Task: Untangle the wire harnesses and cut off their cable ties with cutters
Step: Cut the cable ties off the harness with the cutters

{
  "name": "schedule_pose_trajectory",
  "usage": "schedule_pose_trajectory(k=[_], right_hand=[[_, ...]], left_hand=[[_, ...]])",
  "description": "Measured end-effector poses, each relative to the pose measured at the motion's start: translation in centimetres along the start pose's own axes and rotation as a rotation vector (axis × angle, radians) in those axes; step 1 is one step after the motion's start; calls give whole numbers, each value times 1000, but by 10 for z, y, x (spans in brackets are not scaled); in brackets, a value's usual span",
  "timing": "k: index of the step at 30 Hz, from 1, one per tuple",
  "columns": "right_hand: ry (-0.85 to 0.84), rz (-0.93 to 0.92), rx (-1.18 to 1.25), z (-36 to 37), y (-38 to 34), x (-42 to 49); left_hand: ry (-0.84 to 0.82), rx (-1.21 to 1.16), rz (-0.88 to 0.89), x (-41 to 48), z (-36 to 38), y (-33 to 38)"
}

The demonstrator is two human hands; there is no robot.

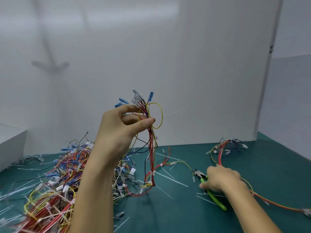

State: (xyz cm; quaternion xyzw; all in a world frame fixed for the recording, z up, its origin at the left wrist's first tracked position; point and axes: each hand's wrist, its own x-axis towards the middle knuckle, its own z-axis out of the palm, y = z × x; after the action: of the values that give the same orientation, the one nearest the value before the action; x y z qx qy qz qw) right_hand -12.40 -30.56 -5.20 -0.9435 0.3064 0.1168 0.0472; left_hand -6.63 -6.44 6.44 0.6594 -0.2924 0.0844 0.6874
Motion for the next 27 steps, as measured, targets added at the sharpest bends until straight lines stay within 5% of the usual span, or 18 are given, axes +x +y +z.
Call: schedule_pose_trajectory(k=[11,17,23,27], right_hand=[[71,-24,37,3,-16,7],[224,-153,376,-27,-16,-3],[405,-521,985,-52,-25,-26],[504,-808,939,-61,-35,-50]], left_hand=[[-107,-12,-12,-1,2,-1],[-54,-40,16,0,2,-1],[-20,-73,48,-1,6,0],[20,-94,63,-1,11,2]])
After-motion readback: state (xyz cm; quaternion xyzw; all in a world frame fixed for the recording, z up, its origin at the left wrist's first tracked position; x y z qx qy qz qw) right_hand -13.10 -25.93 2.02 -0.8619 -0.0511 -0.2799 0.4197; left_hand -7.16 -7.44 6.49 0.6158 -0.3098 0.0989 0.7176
